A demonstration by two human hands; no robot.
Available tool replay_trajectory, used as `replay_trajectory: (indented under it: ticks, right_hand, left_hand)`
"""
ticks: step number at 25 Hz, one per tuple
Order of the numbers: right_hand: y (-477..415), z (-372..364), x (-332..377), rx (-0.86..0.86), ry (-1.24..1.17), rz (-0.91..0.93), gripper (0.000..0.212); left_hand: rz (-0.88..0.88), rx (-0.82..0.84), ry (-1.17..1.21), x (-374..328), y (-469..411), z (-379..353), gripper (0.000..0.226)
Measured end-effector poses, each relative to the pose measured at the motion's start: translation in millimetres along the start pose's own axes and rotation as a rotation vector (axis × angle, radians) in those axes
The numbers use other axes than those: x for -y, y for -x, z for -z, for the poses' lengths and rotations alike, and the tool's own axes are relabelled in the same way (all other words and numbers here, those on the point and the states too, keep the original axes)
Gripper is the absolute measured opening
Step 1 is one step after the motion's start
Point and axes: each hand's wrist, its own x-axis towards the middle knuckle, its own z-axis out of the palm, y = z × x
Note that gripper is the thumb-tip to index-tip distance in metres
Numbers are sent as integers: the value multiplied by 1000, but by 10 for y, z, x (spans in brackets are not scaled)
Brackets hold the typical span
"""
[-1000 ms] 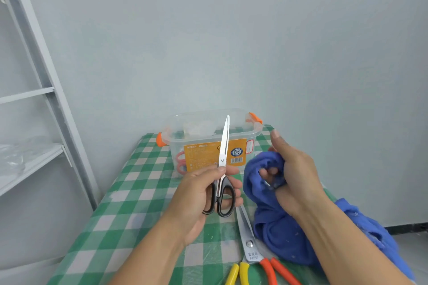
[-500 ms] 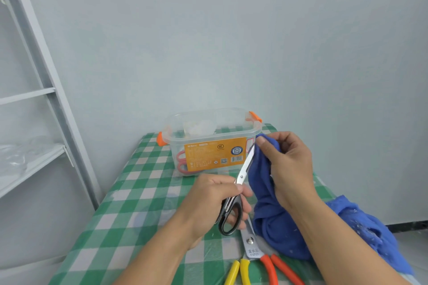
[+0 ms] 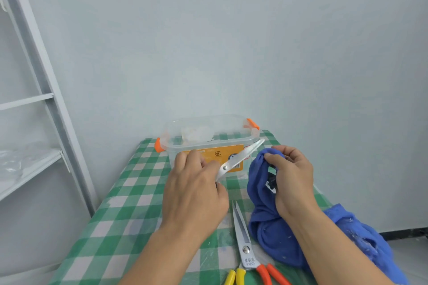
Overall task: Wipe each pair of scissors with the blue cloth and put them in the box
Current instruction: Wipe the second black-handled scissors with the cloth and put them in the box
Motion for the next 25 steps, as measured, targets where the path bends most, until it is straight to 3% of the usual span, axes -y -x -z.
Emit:
replay_trajectory:
  ticks: [6, 12, 17, 20, 25]
  right_hand:
    - [1, -11, -67, 20, 57, -9, 25]
    - [-12, 2, -125, 36, 69, -28, 25]
    - [-25, 20, -152, 51, 83, -29, 24]
    - [-49, 44, -132, 59, 84, -9, 23]
    - [-47, 36, -110, 63, 93, 0, 23]
  left_hand:
    - [-63, -34, -112, 15, -137, -43, 8]
    - [-34, 84, -200, -28, -415, 74, 23]
    - [39, 171, -140, 219, -949, 5, 28]
    - [151, 306, -20, 361, -1318, -110, 25]
    - [261, 680, 73, 507, -1730, -375, 13]
